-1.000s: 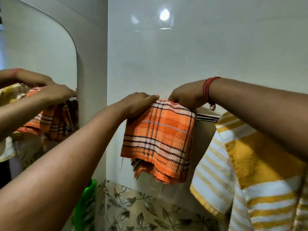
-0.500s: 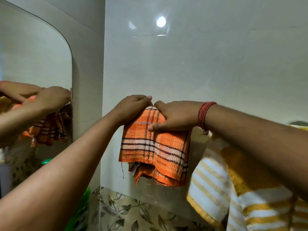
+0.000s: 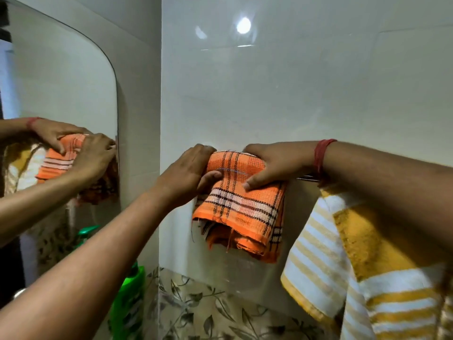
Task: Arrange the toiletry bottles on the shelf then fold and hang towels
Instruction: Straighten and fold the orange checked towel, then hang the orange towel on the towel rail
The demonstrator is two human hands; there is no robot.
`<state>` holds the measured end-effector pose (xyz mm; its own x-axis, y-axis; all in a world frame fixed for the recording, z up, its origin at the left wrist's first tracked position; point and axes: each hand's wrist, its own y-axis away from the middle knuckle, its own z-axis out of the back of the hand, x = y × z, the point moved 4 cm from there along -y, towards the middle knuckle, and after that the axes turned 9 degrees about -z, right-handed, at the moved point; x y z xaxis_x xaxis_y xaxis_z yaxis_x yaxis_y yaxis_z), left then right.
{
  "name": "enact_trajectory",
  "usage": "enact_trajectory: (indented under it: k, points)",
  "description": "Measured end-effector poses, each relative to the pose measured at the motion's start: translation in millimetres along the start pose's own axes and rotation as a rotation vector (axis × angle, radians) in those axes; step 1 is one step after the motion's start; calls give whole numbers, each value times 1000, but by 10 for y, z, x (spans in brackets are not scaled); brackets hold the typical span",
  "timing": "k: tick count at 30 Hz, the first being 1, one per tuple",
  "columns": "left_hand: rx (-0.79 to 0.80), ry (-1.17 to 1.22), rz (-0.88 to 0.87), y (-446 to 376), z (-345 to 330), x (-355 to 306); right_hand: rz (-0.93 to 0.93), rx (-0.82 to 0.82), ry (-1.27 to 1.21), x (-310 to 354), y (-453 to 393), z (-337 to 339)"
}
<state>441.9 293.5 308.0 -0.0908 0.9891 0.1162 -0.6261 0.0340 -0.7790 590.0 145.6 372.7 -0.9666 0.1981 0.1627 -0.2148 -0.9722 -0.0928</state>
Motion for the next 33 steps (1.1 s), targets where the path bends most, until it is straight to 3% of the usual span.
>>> enact_trajectory:
  k: [3, 5, 7, 10, 14, 18, 20, 23, 27, 33]
  points:
    - [66, 30, 13, -1, 54, -33, -65, 127, -79, -169, 163, 12]
    - [58, 17, 22, -20, 140, -66, -68, 153, 81, -150, 264, 104]
    - [-10, -27, -4, -93, 194, -194, -52, 52, 245, -23, 259, 192]
    - [-25, -47, -74, -228, 111, -467, 23, -178, 267, 192, 144, 144]
    - [3, -135, -57, -138, 39, -430, -49, -166, 362, 147, 177, -56]
    - [-58, -48, 105, -25, 115, -332, -139, -186, 441, 4, 620, 80]
    - [-225, 2, 101, -25, 214, -515, -108, -381, 482, -50, 967, 180]
    - [-452, 81, -67, 7, 247, -1133, -35, -765, 276, -111, 1590, 169]
    - [-402, 362, -148, 17, -149, -2057, -83, -1059, 117, -301, 2184, -197]
    - [-402, 566, 124, -2, -664, -2622, -222, -1312, -79, -763, 2555, -743]
